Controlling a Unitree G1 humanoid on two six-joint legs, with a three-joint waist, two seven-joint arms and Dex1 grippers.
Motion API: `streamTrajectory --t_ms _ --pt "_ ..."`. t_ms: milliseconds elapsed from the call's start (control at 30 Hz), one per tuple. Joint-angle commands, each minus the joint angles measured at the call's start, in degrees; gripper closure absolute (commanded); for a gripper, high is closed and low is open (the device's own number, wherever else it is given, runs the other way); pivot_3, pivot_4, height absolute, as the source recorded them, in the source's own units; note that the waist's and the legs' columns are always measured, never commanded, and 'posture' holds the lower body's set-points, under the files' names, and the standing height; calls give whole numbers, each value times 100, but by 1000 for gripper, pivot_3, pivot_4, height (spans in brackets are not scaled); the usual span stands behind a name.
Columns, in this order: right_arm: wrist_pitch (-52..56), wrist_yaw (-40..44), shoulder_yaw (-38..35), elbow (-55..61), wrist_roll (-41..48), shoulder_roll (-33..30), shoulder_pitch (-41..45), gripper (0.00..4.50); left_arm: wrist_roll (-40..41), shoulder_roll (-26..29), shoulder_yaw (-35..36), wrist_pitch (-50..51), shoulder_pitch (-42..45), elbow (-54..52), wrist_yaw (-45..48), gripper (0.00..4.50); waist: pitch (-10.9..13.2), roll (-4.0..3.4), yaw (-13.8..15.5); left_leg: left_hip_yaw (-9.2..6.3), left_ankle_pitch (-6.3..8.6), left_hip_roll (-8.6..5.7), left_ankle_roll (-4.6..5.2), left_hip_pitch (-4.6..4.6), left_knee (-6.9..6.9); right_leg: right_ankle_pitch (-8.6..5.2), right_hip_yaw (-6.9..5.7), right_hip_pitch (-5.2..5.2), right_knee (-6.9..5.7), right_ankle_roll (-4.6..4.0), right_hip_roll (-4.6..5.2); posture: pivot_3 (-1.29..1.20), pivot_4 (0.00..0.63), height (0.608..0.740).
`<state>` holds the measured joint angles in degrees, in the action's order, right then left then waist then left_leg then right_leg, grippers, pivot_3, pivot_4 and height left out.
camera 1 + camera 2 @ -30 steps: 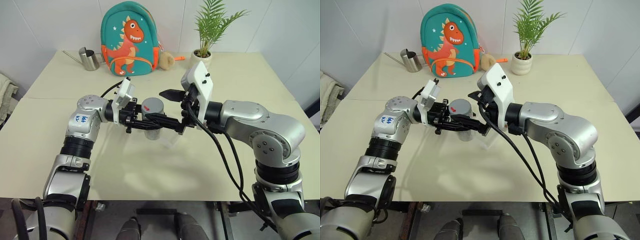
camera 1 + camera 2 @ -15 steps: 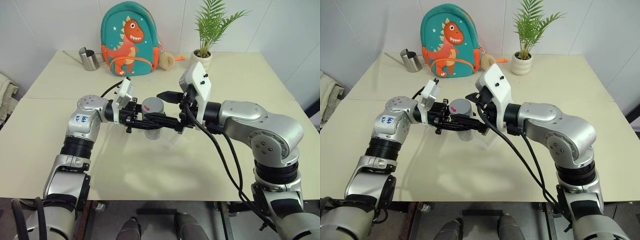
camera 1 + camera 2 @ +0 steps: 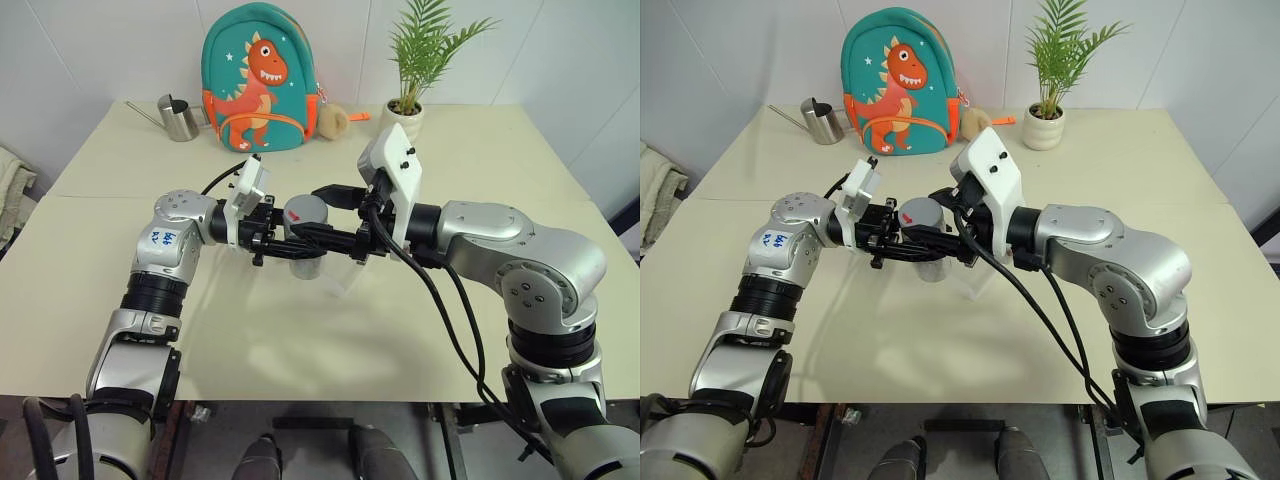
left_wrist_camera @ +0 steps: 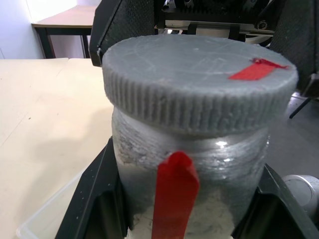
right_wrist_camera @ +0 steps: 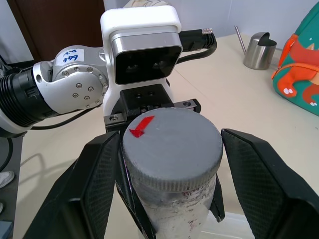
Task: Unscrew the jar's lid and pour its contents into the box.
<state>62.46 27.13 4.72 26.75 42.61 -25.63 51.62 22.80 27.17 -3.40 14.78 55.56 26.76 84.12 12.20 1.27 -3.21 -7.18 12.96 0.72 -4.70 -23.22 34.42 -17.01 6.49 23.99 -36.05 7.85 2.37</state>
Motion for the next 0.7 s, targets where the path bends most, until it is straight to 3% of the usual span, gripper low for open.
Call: streamTrajectory --t_ms 33,367,433,700 --pt "-130 89 29 109 -45 8 162 1174 43 -7 64 -44 102 -178 -5 2569 0 0 0 0 0 0 0 0 0 0 0 0 0 0 0 0 150 740" --pt "-131 98 29 102 -97 23 151 1174 43 -15 61 -36 108 -180 -2 2569 0 0 0 0 0 0 0 0 0 0 0 0 0 0 0 0 150 740" --pt "-140 103 13 100 -97 33 164 1753 43 -13 62 -33 109 -179 -2 2569 0 0 0 0 0 0 0 0 0 0 0 0 0 0 0 0 150 740" --pt "-145 113 -35 86 -78 40 197 1753 37 -13 63 -29 106 -176 -16 2569 0 0 0 0 0 0 0 0 1 0 0 0 -1 0 0 0 150 740"
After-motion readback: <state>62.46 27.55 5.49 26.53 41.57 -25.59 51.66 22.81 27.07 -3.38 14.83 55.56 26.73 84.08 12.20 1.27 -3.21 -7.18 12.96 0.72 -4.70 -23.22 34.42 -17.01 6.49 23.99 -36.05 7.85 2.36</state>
